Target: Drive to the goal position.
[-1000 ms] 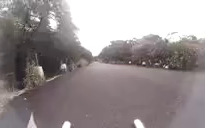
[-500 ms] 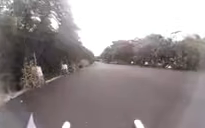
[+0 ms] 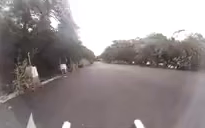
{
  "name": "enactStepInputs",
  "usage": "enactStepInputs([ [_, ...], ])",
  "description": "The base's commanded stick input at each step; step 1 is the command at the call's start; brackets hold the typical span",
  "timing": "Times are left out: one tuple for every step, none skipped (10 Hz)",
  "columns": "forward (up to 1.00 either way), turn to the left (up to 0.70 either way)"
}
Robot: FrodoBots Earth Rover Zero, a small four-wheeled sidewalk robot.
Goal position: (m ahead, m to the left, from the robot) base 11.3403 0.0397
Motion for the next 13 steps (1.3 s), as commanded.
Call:
enactStepInputs([
  [0.50, 0.00],
  [0.50, 0.00],
  [0.50, 0.00],
  [0.50, 0.00],
  [0.50, 0.00],
  [0.50, 0.00],
  [0.50, 0.00],
  [0.50, -0.25],
  [0.50, -0.47],
  [0.50, -0.40],
  [0.50, -0.33],
  [0.50, -0.25],
  [0.50, -0.18],
])
